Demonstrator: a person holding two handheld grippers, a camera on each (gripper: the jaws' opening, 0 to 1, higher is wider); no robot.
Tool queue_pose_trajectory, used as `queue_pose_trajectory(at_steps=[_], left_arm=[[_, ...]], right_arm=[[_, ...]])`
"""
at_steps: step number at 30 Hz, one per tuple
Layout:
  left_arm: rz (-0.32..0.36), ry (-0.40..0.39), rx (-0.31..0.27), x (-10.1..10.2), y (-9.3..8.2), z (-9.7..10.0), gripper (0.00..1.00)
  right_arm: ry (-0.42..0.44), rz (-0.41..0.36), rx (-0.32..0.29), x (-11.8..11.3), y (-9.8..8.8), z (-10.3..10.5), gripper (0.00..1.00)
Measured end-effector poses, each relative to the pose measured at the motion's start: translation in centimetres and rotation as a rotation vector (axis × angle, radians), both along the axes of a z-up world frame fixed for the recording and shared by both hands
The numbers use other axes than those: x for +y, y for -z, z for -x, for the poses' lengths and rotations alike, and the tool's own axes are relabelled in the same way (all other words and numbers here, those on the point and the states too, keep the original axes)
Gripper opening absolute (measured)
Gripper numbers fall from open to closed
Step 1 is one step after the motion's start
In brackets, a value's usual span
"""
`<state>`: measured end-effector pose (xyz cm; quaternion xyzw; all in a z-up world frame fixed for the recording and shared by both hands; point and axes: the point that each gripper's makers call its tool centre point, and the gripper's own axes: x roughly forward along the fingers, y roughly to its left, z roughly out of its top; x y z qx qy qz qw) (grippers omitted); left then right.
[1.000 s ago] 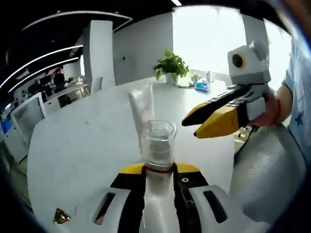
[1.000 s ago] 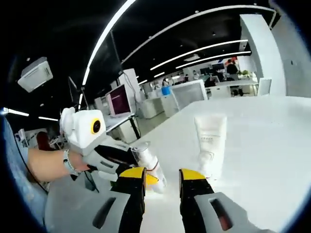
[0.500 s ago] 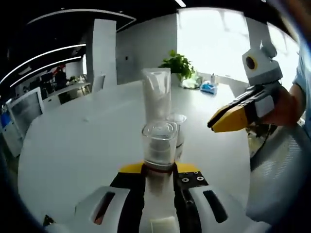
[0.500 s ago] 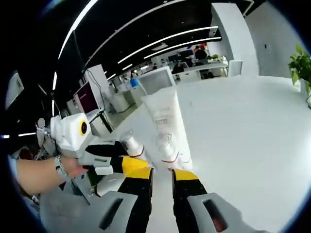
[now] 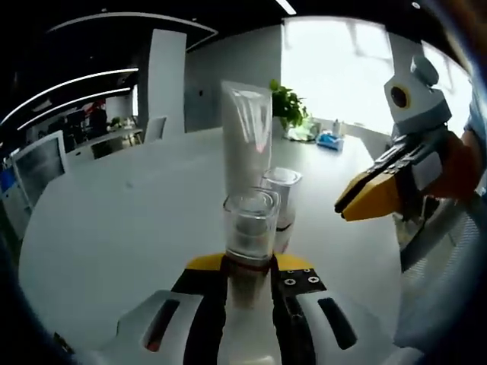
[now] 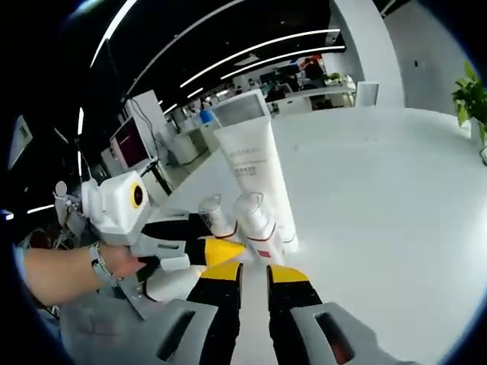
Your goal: Arrange the skincare products in the storage area until every visible bottle or jar stands upright without overlapping.
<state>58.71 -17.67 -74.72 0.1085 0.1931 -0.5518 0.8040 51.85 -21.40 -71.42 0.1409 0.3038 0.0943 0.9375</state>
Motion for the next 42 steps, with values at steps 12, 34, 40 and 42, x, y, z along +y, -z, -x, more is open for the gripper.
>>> queue_pose_trajectory(at_steps=[12, 34, 40, 42], left_arm=[[0.008, 0.017, 0.032, -0.2, 0.2, 0.6, 0.25], [-0.083, -0.007, 0.019, 2.0, 1.3, 0.7, 0.15], [-0.073, 0.001, 0.008, 1.6, 1.0, 0.7, 0.15], [-0.066, -0.007, 0.003, 1.5, 0.8, 0.6, 0.15]], right_arm=[[-0.021, 0.044, 0.023, 0.1, 0.7, 0.1, 0.04], [-0.397, 0.328, 0.04, 0.5, 3.9, -3.6, 0.15], [-0.456, 0.369, -0.012, 0.9, 3.6, -4.1, 0.11], [-0.465, 0.377, -0.021, 0.9, 3.6, -4.2, 0.11]])
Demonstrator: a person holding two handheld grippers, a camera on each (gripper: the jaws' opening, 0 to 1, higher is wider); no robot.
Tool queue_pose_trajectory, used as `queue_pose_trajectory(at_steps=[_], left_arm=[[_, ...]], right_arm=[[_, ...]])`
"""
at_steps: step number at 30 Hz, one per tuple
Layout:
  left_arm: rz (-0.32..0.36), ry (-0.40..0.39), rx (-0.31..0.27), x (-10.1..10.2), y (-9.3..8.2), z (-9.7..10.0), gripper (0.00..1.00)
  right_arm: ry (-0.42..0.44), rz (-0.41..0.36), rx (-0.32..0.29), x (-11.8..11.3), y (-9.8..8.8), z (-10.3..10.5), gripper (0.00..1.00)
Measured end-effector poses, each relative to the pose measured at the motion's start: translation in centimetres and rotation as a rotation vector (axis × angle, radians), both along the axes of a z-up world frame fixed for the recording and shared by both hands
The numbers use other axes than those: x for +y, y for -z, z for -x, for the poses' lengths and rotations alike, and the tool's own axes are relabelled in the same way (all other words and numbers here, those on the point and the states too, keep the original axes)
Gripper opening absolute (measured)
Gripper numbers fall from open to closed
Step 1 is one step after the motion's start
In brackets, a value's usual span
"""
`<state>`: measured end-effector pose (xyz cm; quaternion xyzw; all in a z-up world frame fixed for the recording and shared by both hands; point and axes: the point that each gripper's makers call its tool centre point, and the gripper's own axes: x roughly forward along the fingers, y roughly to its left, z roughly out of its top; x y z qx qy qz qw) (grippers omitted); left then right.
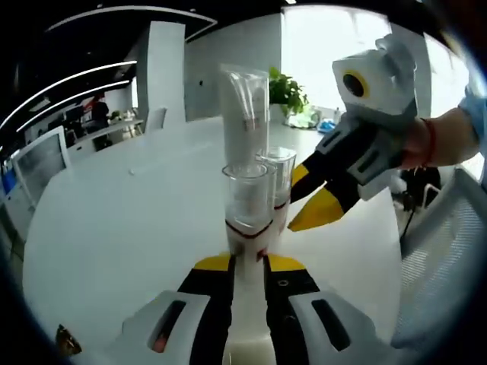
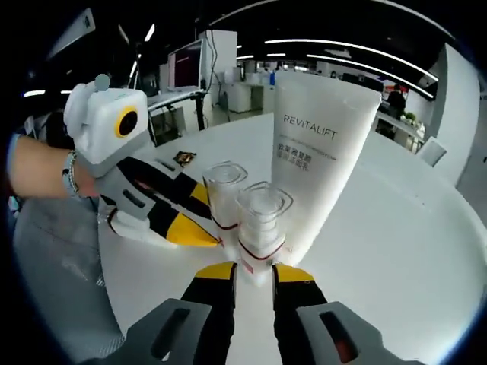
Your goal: Arrange the skincare products in the storage area until every visible bottle or jar stands upright without overlapping.
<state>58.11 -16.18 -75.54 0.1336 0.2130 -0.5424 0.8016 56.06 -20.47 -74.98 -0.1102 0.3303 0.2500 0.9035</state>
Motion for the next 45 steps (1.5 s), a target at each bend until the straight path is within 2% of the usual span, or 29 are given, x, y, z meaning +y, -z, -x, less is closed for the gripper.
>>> queue_pose_trajectory(at_steps=[10, 14, 20, 24, 27, 29, 37, 39, 40, 41, 42, 44, 45], left_arm=[[0.002, -0.02, -0.017, -0.3, -0.2, 0.0, 0.14], [0.001, -0.024, -0.014, -0.1, -0.3, 0.0, 0.17], [0.036, -0.078, 0.015, 1.9, -1.9, -0.9, 0.2], [0.031, -0.133, 0.067, 3.6, -2.5, -1.3, 0.29], [0.03, -0.169, 0.101, 5.2, -3.2, -1.3, 0.3], [0.059, -0.221, 0.13, 6.3, -3.9, -1.4, 0.31], [0.144, -0.249, 0.106, 10.2, -7.4, 0.1, 0.37], [0.134, -0.261, 0.09, 11.4, -7.8, 0.7, 0.39], [0.102, -0.265, 0.078, 12.2, -7.6, 1.1, 0.39], [0.071, -0.269, 0.084, 12.9, -7.3, 1.5, 0.39], [0.026, -0.273, 0.12, 13.9, -6.5, 2.3, 0.39], [-0.011, -0.278, 0.156, 15.0, -5.8, 3.2, 0.39], [-0.005, -0.279, 0.149, 15.2, -5.7, 3.5, 0.4]], right_arm=[[-0.002, 0.005, -0.012, -0.2, 0.1, -0.4, 0.09], [-0.002, 0.014, -0.014, -0.2, 0.1, -0.3, 0.11], [0.009, -0.011, -0.003, -0.3, 0.1, 0.6, 0.13], [0.028, -0.041, 0.026, -0.4, 0.5, 1.6, 0.14], [0.037, -0.086, 0.052, 0.0, 0.4, 2.6, 0.14], [0.02, -0.105, 0.055, 0.5, 0.1, 3.3, 0.16], [-0.072, -0.139, -0.005, 2.5, -1.6, 4.1, 0.19], [-0.108, -0.139, -0.018, 3.2, -1.9, 4.3, 0.22], [-0.129, -0.132, -0.026, 3.6, -2.0, 4.3, 0.24], [-0.172, -0.118, -0.037, 4.2, -2.2, 4.5, 0.26], [-0.198, -0.109, -0.044, 4.6, -2.4, 4.6, 0.27], [-0.27, -0.079, -0.062, 5.8, -2.7, 4.7, 0.27], [-0.304, -0.069, -0.071, 6.5, -2.9, 4.7, 0.28]])
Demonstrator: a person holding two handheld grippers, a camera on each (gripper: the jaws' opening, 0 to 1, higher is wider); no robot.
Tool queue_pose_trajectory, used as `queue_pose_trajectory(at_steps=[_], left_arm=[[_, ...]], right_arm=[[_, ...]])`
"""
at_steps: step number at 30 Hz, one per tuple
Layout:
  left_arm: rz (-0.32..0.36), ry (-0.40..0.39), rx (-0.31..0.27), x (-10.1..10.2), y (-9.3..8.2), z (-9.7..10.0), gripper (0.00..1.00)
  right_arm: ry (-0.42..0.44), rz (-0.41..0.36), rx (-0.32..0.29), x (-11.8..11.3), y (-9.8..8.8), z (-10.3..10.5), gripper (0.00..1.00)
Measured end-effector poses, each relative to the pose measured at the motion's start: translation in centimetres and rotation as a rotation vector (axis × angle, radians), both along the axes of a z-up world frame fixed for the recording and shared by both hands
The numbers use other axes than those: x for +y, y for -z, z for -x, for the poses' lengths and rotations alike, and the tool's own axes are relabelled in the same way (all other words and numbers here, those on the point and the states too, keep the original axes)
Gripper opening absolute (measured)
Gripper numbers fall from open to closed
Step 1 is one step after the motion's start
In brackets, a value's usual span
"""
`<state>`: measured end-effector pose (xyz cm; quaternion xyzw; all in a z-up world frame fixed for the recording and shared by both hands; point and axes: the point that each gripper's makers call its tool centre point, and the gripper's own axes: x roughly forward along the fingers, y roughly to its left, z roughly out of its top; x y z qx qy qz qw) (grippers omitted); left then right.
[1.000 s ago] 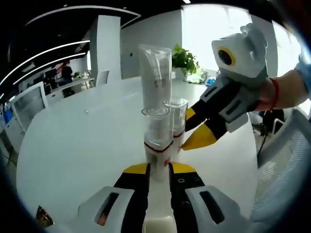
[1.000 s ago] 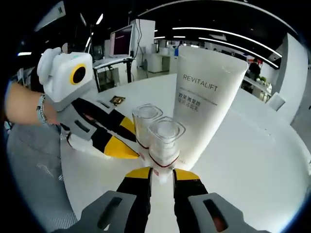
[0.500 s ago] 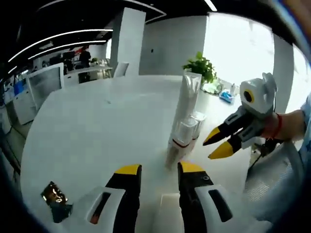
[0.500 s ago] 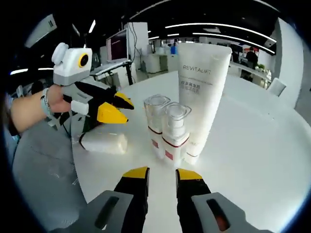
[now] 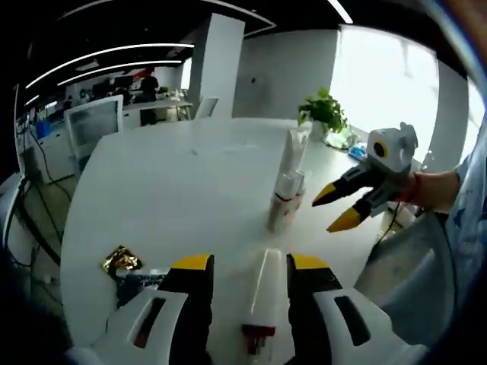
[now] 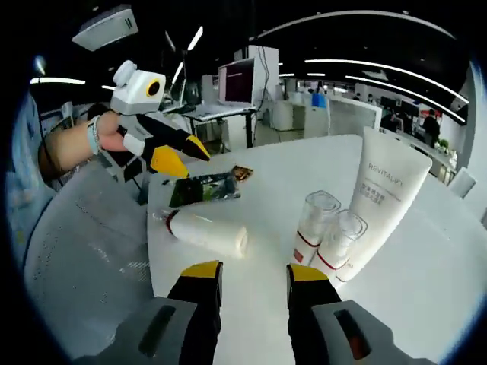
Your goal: Arrange the skincare products in the storage area until every visible bottle or jar stands upright without overlapping.
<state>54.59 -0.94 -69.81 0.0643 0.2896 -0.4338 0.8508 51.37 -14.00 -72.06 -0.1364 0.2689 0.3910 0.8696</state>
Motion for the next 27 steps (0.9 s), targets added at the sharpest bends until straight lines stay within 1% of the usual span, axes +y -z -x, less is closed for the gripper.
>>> queue_pose_trajectory(at_steps=[1, 3, 4, 5, 6, 7, 8, 9, 11, 14, 16, 18, 19, 20, 23, 24, 26, 27], left_arm=[[-0.006, 0.0, 0.009, 0.5, 0.3, 0.7, 0.41], [-0.035, -0.003, 0.046, 1.4, 1.3, 1.9, 0.44], [-0.048, -0.006, 0.056, 1.7, 1.7, 2.3, 0.45], [-0.067, -0.009, 0.074, 2.1, 2.3, 2.8, 0.46], [-0.103, -0.007, 0.101, 2.7, 3.1, 3.6, 0.46], [-0.121, -0.004, 0.121, 3.1, 3.6, 4.1, 0.46], [-0.136, -0.016, 0.156, 3.5, 4.0, 4.6, 0.46], [-0.14, -0.023, 0.158, 3.7, 4.1, 4.8, 0.47], [-0.146, -0.025, 0.144, 4.0, 4.2, 5.2, 0.47], [-0.196, -0.037, 0.108, 4.6, 4.3, 5.2, 0.46], [-0.21, -0.042, 0.086, 4.7, 4.3, 5.1, 0.45], [-0.193, -0.051, 0.084, 4.7, 4.3, 4.9, 0.43], [-0.175, -0.06, 0.098, 4.7, 4.4, 4.8, 0.43], [-0.17, -0.07, 0.108, 4.8, 4.4, 4.7, 0.44], [-0.178, -0.079, 0.103, 5.0, 4.6, 4.5, 0.43], [-0.184, -0.08, 0.101, 5.1, 4.7, 4.5, 0.42], [-0.218, -0.074, 0.1, 5.2, 5.1, 4.6, 0.42], [-0.258, -0.059, 0.109, 5.4, 5.6, 4.9, 0.42]], right_arm=[[-0.039, 0.014, -0.015, 0.8, -0.2, 0.0, 0.29], [-0.122, 0.029, -0.036, 2.5, -0.7, 0.1, 0.32], [-0.142, 0.033, -0.044, 3.0, -0.9, 0.0, 0.33], [-0.181, 0.04, -0.055, 3.9, -1.1, 0.0, 0.33], [-0.212, 0.044, -0.061, 4.6, -1.2, 0.0, 0.34], [-0.25, 0.049, -0.07, 5.5, -1.3, 0.0, 0.34], [-0.276, 0.06, -0.073, 6.0, -1.2, 0.1, 0.35], [-0.315, 0.082, -0.067, 6.7, -0.8, 0.1, 0.37], [-0.35, 0.119, -0.05, 7.4, -0.1, 0.0, 0.39], [-0.412, 0.179, -0.054, 8.5, 0.9, -0.3, 0.38], [-0.448, 0.205, -0.049, 9.3, 1.3, -0.5, 0.38], [-0.482, 0.214, -0.037, 10.1, 1.7, -0.6, 0.38], [-0.494, 0.222, -0.03, 10.4, 1.9, -0.6, 0.39], [-0.51, 0.243, -0.023, 10.6, 2.2, -0.8, 0.39], [-0.583, 0.315, -0.008, 11.2, 3.3, -0.7, 0.38], [-0.616, 0.351, -0.007, 11.5, 3.9, -0.7, 0.38], [-0.663, 0.396, -0.003, 11.9, 4.6, -0.5, 0.38], [-0.702, 0.424, 0.018, 12.1, 5.4, -0.2, 0.38]])
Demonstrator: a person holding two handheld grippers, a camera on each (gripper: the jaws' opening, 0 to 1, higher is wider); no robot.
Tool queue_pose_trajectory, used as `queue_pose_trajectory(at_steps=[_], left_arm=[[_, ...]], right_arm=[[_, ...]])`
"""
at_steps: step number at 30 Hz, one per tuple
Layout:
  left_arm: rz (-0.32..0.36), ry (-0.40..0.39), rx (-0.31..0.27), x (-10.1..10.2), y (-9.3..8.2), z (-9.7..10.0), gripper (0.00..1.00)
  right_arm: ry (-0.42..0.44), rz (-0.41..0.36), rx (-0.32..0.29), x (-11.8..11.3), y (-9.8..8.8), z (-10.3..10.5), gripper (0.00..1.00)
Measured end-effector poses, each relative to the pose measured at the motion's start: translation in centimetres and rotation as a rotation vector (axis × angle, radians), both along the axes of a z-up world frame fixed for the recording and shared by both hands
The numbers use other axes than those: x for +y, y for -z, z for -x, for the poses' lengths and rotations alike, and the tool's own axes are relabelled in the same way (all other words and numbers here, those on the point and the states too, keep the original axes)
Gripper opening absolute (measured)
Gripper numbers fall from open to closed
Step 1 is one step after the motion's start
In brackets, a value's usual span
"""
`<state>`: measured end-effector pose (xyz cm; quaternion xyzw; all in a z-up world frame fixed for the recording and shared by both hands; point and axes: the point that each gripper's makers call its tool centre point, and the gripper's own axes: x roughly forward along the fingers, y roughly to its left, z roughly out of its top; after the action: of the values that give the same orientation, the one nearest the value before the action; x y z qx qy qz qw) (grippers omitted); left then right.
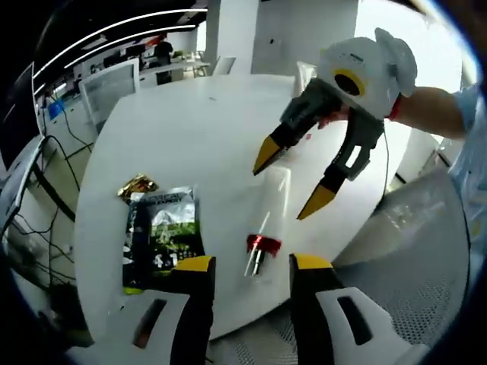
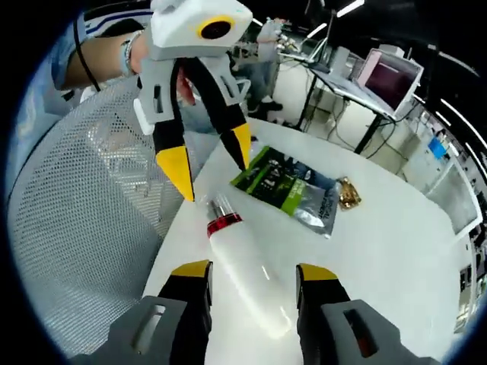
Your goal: Arrange the skincare products in the storage area until every visible bottle or jar stands upright without overlapping.
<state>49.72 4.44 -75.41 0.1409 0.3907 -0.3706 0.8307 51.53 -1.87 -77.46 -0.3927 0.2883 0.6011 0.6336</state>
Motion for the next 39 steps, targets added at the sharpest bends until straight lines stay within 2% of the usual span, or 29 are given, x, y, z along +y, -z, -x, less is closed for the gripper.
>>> queue_pose_trajectory(at_steps=[2, 4, 8, 10, 13, 14, 21, 25, 32, 36, 39], left_arm=[[-0.016, 0.009, 0.013, 0.0, 0.3, 0.2, 0.43], [-0.02, 0.015, 0.017, -0.1, 0.5, 0.2, 0.43], [-0.028, 0.01, 0.013, 0.1, 0.5, 0.1, 0.43], [-0.03, 0.008, 0.016, 0.2, 0.6, 0.1, 0.42], [-0.028, 0.011, 0.022, 0.1, 0.7, 0.2, 0.43], [-0.029, 0.015, 0.024, 0.1, 0.7, 0.2, 0.43], [-0.038, 0.037, 0.033, -0.1, 0.9, 0.5, 0.44], [-0.042, 0.053, 0.045, -0.2, 1.1, 0.8, 0.45], [-0.08, 0.11, 0.069, -0.7, 1.8, 1.6, 0.46], [-0.083, 0.128, 0.067, -1.0, 1.7, 1.6, 0.45], [-0.084, 0.128, 0.067, -1.0, 1.8, 1.6, 0.45]], right_arm=[[-0.045, 0.048, 0.022, 0.2, 1.0, 0.5, 0.41], [-0.086, 0.107, 0.01, 0.5, 2.2, 0.3, 0.4], [-0.11, 0.134, 0.025, 1.4, 3.1, 0.5, 0.37], [-0.136, 0.168, -0.003, 1.4, 3.5, 0.2, 0.36], [-0.153, 0.189, -0.026, 1.2, 3.6, 0.0, 0.3], [-0.147, 0.191, -0.013, 1.2, 3.6, 0.0, 0.3], [-0.155, 0.212, -0.041, 0.7, 3.5, 0.4, 0.29], [-0.118, 0.239, -0.029, -0.3, 3.5, 0.7, 0.28], [-0.002, 0.292, 0.006, -2.6, 3.6, 1.3, 0.27], [0.121, 0.344, 0.039, -4.3, 3.7, 1.9, 0.27], [0.168, 0.386, 0.06, -5.4, 3.7, 2.5, 0.27]])
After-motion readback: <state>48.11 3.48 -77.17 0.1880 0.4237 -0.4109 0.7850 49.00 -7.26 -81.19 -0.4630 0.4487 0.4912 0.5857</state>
